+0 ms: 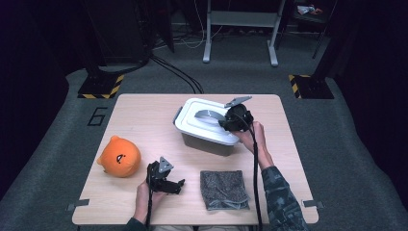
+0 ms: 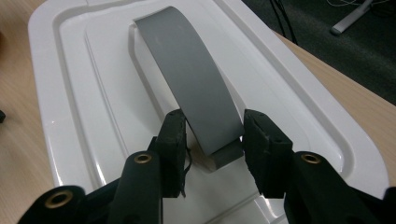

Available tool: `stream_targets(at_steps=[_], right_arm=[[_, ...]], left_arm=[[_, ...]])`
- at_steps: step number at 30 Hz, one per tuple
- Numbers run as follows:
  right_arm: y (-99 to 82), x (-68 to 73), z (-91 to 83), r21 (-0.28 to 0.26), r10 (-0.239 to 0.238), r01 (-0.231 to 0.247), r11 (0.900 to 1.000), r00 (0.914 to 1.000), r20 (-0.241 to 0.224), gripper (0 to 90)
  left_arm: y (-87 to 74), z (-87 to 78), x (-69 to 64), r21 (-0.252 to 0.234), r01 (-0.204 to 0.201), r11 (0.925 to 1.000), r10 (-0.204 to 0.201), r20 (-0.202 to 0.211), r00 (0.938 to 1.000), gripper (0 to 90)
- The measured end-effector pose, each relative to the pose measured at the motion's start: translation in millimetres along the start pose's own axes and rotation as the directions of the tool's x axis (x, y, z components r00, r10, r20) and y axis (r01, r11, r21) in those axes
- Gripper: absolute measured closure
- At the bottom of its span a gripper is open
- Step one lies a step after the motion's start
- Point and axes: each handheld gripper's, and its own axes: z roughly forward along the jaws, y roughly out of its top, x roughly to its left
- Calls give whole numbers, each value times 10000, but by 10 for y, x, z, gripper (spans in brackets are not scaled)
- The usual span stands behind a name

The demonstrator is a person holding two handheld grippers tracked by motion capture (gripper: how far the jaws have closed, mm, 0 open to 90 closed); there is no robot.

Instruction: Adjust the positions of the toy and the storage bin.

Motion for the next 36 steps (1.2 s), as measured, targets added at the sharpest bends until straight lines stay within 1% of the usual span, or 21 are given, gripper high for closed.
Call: stream_targets(at_steps=[1, 2, 3, 4, 5, 6, 8, 9, 10, 12, 14, 15, 16, 23, 24, 25, 31, 32, 33, 35, 36], right_arm=[[10, 8, -13, -47, -113, 112, 9999, 9998, -136, 530], [10, 8, -13, -47, -113, 112, 9999, 9998, -136, 530], [75, 42, -27, -227, -584, 581, 9981, 9982, -154, 492], [75, 42, -27, -227, -584, 581, 9981, 9982, -154, 492], [111, 55, -24, -255, -768, 763, 9968, 9969, -157, 489], [225, 73, 7, -225, -1233, 1224, 9922, 9914, -430, 488], [258, 82, 26, -178, -1239, 1233, 9922, 9915, -402, 501], [293, 87, 51, -124, -1317, 1312, 9913, 9898, -545, 514], [336, 86, 109, -6, -1320, 1322, 9912, 9890, -661, 555], [342, 68, 138, -82, -1228, 1225, 9924, 9894, -776, 571], [329, 49, 134, -96, -1295, 1292, 9916, 9881, -827, 575], [323, 59, 126, -34, -1120, 1122, 9937, 9900, -862, 578], [323, 59, 126, -34, -1120, 1122, 9937, 9900, -862, 578], [298, 65, 109, -93, -1146, 1142, 9934, 9909, -704, 589], [297, 69, 106, -71, -1113, 1111, 9938, 9914, -688, 591], [288, 82, 99, -73, -940, 937, 9956, 9931, -704, 594], [261, 103, 87, -228, -810, 796, 9966, 9943, -701, 604], [260, 106, 86, -228, -720, 706, 9972, 9948, -721, 606], [262, 129, 80, -137, -591, 583, 9982, 9960, -667, 610], [265, 139, 78, -76, -511, 507, 9987, 9968, -618, 611], [272, 157, 84, -96, -565, 561, 9984, 9975, -420, 616]], left_arm=[[-1, -2, 2, 39, -47, 10000, 47, 12, 10000, 6], [-1, -2, 2, 39, -47, 10000, 47, 12, 10000, 6], [0, -6, 4, 94, -120, 9999, 120, 29, 9999, 6], [0, -6, 4, 94, -120, 9999, 120, 29, 9999, 6], [4, -10, 12, 142, -134, 9998, 132, 160, 9998, 6], [3, -10, 10, 136, -138, 9998, 136, 121, 9998, 6], [4, -11, 10, 135, -148, 9998, 146, 118, 9998, 6], [4, -10, 11, 141, -144, 9998, 142, 123, 9998, 6], [3, -9, 10, 130, -157, 9998, 155, 96, 9998, 6], [2, -7, 8, 97, -123, 9999, 122, 88, 9999, 6], [1, -6, 5, 76, -104, 9999, 104, 64, 9999, 6], [1, -6, 5, 74, -103, 9999, 103, 66, 9999, 6], [1, -6, 5, 74, -103, 9999, 103, 66, 9999, 6], [2, -7, 6, 86, -104, 9999, 103, 92, 9999, 6], [2, -7, 5, 85, -105, 9999, 104, 84, 9999, 6], [2, -8, 4, 93, -83, 9999, 82, 90, 9999, 6], [2, -7, 5, 88, -92, 9999, 91, 88, 9999, 5], [2, -7, 5, 97, -93, 9999, 92, 100, 9999, 5], [3, -8, 7, 107, -100, 9999, 98, 103, 9999, 5], [4, -11, 10, 145, -155, 9998, 153, 112, 9998, 5], [3, -10, 8, 135, -134, 9998, 132, 102, 9999, 5]])
